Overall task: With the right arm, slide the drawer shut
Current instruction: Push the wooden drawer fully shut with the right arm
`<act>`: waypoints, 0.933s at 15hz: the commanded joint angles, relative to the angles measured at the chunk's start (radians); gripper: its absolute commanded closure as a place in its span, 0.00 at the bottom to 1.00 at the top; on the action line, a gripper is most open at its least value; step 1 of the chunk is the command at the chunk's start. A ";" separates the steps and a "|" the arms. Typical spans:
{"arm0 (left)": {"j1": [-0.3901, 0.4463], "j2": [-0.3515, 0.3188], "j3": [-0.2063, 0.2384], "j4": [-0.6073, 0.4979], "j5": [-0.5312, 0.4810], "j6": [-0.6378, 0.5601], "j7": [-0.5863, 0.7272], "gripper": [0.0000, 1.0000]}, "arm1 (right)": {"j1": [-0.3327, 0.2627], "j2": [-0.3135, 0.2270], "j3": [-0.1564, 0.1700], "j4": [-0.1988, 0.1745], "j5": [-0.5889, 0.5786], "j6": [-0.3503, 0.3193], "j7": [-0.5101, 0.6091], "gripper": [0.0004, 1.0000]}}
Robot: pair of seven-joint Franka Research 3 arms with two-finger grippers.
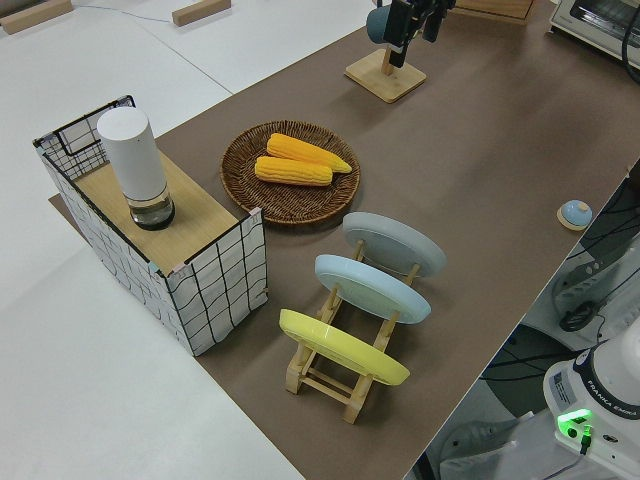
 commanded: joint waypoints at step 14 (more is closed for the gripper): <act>-0.006 -0.007 0.004 0.001 0.013 -0.006 0.006 0.00 | -0.063 0.040 -0.021 0.030 -0.029 0.085 -0.122 1.00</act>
